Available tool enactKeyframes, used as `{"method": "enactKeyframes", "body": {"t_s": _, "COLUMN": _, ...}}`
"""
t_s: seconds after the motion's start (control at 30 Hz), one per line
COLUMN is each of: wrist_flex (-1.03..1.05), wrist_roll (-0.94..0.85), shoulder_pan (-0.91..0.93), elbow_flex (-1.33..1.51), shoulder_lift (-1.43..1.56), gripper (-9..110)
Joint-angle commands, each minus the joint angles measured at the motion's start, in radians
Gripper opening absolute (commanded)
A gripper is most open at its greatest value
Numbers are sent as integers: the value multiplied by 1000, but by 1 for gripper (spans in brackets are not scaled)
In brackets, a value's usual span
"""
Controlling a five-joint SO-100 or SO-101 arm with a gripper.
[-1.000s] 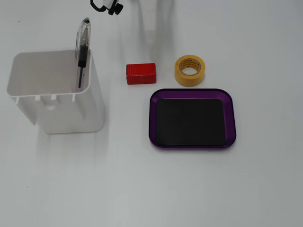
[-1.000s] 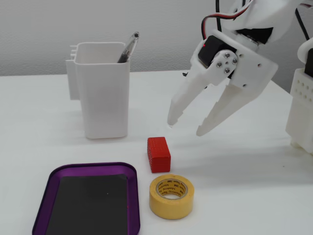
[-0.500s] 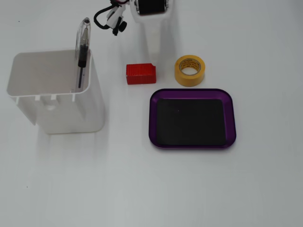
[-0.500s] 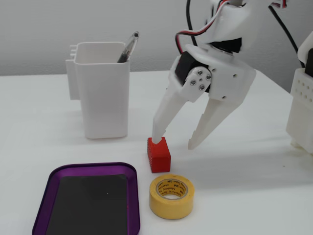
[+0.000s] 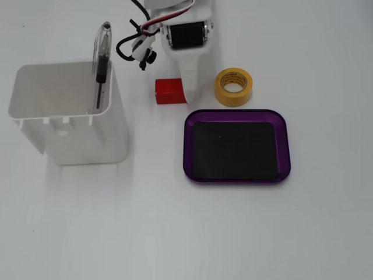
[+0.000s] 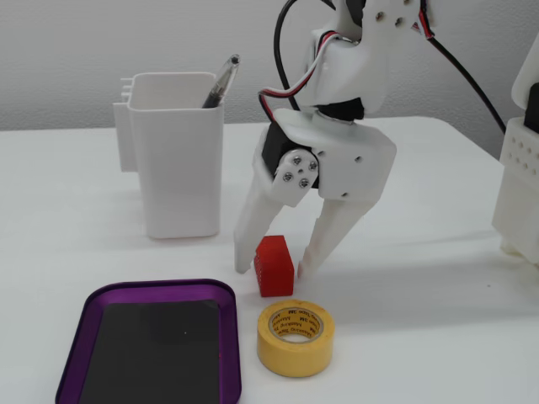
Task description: Pick up the cube and place it in the box.
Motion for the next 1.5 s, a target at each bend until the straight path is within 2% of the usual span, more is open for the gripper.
{"method": "enactKeyframes", "body": {"t_s": 0.0, "wrist_flex": -14, "wrist_roll": -15, "shoulder_pan": 21, "elbow_flex": -37, "shoulder_lift": 5, "gripper": 18}}
{"method": "enactKeyframes", "body": {"t_s": 0.3, "wrist_flex": -41, "wrist_roll": -94, "shoulder_pan": 155, "elbow_flex": -11, "shoulder_lift": 5, "gripper": 18}}
{"method": "enactKeyframes", "body": {"t_s": 0.77, "wrist_flex": -44, "wrist_roll": -100, "shoulder_pan": 146, "elbow_flex": 31, "shoulder_lift": 5, "gripper": 15}}
{"method": "enactKeyframes", "body": {"t_s": 0.9, "wrist_flex": -44, "wrist_roll": -107, "shoulder_pan": 141, "elbow_flex": 31, "shoulder_lift": 5, "gripper": 6}}
{"method": "enactKeyframes", "body": {"t_s": 1.0, "wrist_flex": -40, "wrist_roll": -127, "shoulder_pan": 104, "elbow_flex": 32, "shoulder_lift": 5, "gripper": -1}}
{"method": "enactKeyframes", "body": {"t_s": 1.2, "wrist_flex": 8, "wrist_roll": -115, "shoulder_pan": 37, "elbow_flex": 25, "shoulder_lift": 51, "gripper": -1}}
{"method": "enactKeyframes", "body": {"t_s": 1.47, "wrist_flex": 146, "wrist_roll": -55, "shoulder_pan": -72, "elbow_flex": 15, "shoulder_lift": 377, "gripper": -1}}
